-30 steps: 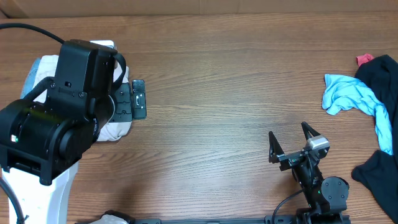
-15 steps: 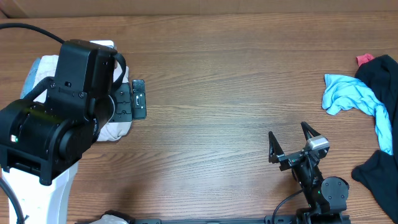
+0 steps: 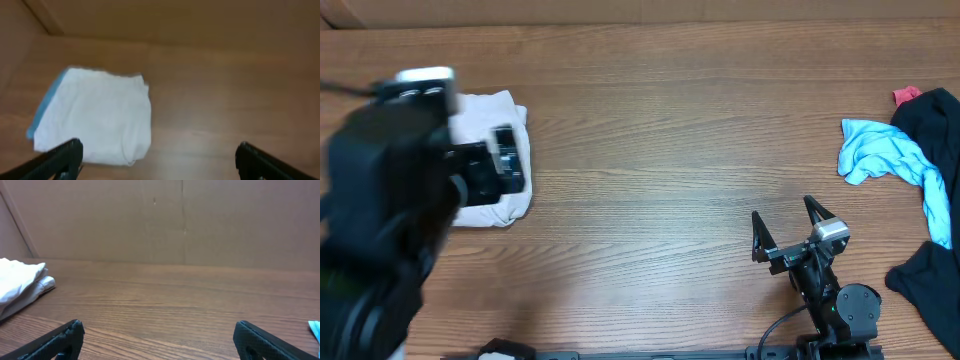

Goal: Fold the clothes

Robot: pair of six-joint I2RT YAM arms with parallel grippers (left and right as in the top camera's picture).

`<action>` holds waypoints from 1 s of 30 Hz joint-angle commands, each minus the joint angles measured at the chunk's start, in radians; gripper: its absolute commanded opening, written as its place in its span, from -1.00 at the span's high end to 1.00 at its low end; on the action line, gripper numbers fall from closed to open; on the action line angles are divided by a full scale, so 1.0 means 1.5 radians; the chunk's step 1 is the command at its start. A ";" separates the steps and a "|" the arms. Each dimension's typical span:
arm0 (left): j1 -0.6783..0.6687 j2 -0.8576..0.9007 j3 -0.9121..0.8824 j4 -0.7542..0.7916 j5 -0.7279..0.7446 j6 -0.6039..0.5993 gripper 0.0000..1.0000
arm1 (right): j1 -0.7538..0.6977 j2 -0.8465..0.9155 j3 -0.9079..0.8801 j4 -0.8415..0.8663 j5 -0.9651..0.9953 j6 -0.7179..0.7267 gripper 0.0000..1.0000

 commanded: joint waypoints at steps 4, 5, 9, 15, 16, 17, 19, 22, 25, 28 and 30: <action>0.141 -0.178 -0.301 0.211 0.208 0.092 -1.00 | -0.003 -0.006 -0.007 0.005 -0.004 -0.002 -1.00; 0.158 -0.208 -0.356 0.258 0.237 0.106 -1.00 | -0.003 -0.006 -0.007 0.005 -0.004 -0.002 -1.00; 0.177 -0.322 -0.550 0.400 0.270 0.120 -1.00 | -0.003 -0.006 -0.007 0.005 -0.003 -0.002 -1.00; 0.177 -0.508 -0.822 0.571 0.272 0.119 -1.00 | -0.003 -0.006 -0.007 0.005 -0.003 -0.002 -1.00; 0.177 -0.536 -0.860 0.588 0.272 0.119 -1.00 | -0.003 -0.006 -0.007 0.005 -0.003 -0.002 -1.00; 0.175 -0.563 -0.897 0.603 0.272 0.119 -1.00 | -0.003 -0.006 -0.007 0.005 -0.003 -0.002 -1.00; 0.167 -0.612 -0.960 0.626 0.272 0.120 -1.00 | -0.003 -0.006 -0.007 0.005 -0.003 -0.002 -1.00; 0.150 -0.676 -1.038 0.650 0.256 0.120 -1.00 | -0.003 -0.006 -0.007 0.005 -0.003 -0.002 -1.00; 0.133 -0.730 -1.104 0.673 0.244 0.119 -1.00 | -0.003 -0.006 -0.007 0.005 -0.003 -0.002 -1.00; 0.128 -0.765 -1.154 0.696 0.244 0.119 -1.00 | -0.003 -0.006 -0.007 0.005 -0.003 -0.002 -1.00; 0.128 -0.775 -1.179 0.720 0.244 0.119 -1.00 | -0.003 -0.006 -0.007 0.005 -0.003 -0.002 -1.00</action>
